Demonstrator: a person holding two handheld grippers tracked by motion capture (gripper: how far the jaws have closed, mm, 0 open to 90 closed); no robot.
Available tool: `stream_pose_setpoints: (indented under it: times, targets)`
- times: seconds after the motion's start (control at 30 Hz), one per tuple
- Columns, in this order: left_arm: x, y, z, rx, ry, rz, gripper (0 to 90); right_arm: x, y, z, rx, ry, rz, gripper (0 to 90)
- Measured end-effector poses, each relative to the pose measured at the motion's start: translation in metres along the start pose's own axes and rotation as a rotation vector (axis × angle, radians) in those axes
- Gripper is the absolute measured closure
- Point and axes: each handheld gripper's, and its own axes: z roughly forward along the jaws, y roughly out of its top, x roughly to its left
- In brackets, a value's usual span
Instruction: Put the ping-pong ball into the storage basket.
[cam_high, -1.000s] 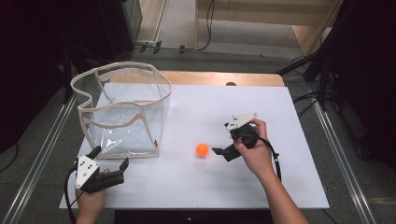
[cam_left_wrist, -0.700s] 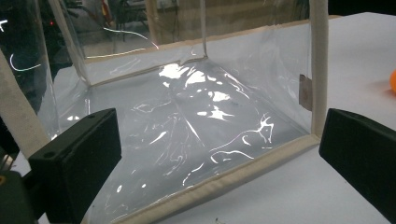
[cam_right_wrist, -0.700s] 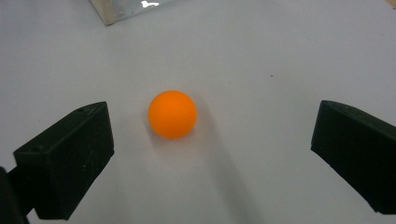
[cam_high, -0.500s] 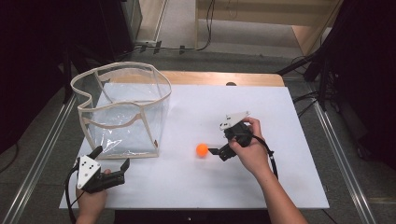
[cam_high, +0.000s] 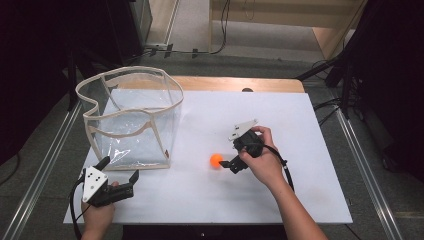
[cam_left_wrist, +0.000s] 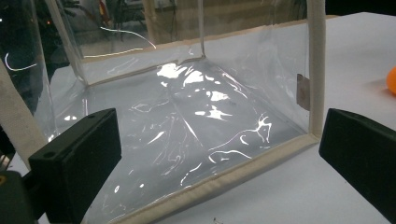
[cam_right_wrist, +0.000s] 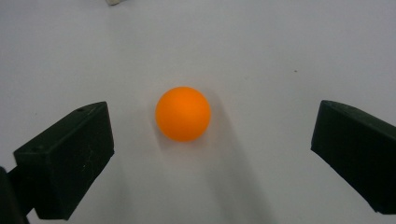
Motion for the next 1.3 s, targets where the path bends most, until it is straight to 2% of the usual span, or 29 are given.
stream_pose_setpoints:
  times: [0.27, 0.77, 1.03, 1.07, 1.1, 1.23, 1.27, 1.3]
  targets:
    - [0.000, 0.000, 0.000, 0.002, -0.001, 0.000, 0.0, 0.002, 0.006, 0.010, 0.027, 0.011, -0.023, 0.0]
    - [0.000, 0.000, 0.000, 0.001, -0.007, -0.002, 0.0, 0.006, 0.012, 0.026, 0.110, 0.034, -0.047, 0.0]
    - [0.000, 0.000, 0.000, 0.002, -0.010, -0.002, 0.0, 0.010, 0.014, 0.033, 0.157, 0.031, -0.065, 0.0]
    - [0.000, 0.000, 0.000, 0.002, -0.010, -0.003, 0.0, 0.010, 0.014, 0.034, 0.157, 0.031, -0.077, 5.3]
    - [0.000, 0.000, 0.000, 0.003, -0.010, -0.003, 0.0, 0.011, 0.014, 0.034, 0.157, 0.025, -0.068, 7.7]
    - [0.000, 0.000, 0.000, 0.003, -0.011, -0.004, 0.0, 0.011, 0.015, 0.038, 0.175, 0.025, -0.071, 7.7]
    - [0.000, 0.000, 0.000, 0.003, -0.011, -0.004, 0.0, 0.011, 0.016, 0.039, 0.171, 0.027, -0.089, 7.7]
    - [0.000, 0.000, 0.000, 0.003, -0.010, -0.003, 0.0, 0.012, 0.016, 0.040, 0.178, 0.029, -0.074, 7.7]
